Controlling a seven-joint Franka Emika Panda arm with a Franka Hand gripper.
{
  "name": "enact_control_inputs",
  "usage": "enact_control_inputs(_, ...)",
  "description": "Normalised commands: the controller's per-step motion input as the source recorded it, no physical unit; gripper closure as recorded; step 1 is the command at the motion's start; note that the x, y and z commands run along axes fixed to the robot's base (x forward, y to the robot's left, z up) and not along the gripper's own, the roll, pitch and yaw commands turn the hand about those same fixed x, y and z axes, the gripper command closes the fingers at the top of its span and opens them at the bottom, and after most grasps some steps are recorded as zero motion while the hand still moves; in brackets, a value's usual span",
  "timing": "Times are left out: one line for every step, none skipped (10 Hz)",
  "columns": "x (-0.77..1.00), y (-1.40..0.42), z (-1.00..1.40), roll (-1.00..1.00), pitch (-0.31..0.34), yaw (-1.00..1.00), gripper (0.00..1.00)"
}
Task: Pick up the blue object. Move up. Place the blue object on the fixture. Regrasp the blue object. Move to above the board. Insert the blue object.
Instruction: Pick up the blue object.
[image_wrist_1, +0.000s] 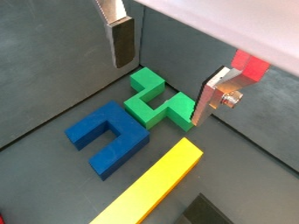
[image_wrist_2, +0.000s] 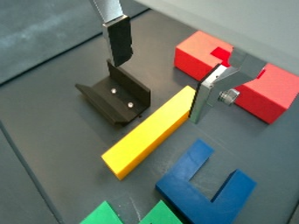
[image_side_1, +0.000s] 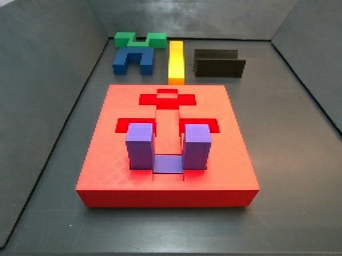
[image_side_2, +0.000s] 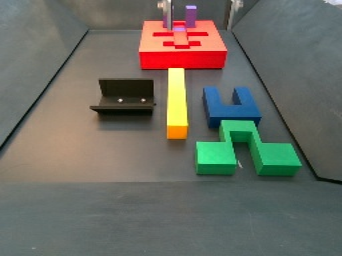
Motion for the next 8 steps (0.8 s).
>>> enact_control_inputs(0.19,-0.43,-0.41,0.0,-0.124,0.0,0.0)
enact_control_inputs(0.08,-0.59,-0.61,0.0,-0.189,0.04,0.0)
enact_control_inputs(0.0,-0.46,-0.75,0.0,-0.203,0.09,0.0)
enact_control_inputs(-0.09,-0.41,-0.74,0.0,-0.206,0.07,0.0)
enact_control_inputs(-0.15,-0.32,-0.78,0.0,-0.21,0.02,0.0)
enact_control_inputs(-0.29,-0.27,-0.81,0.0,-0.216,0.0,0.0)
enact_control_inputs(-0.36,-0.26,-0.75,0.0,-0.237,0.0,0.0)
enact_control_inputs(-0.19,-0.13,-0.65,0.0,-0.213,0.0,0.0)
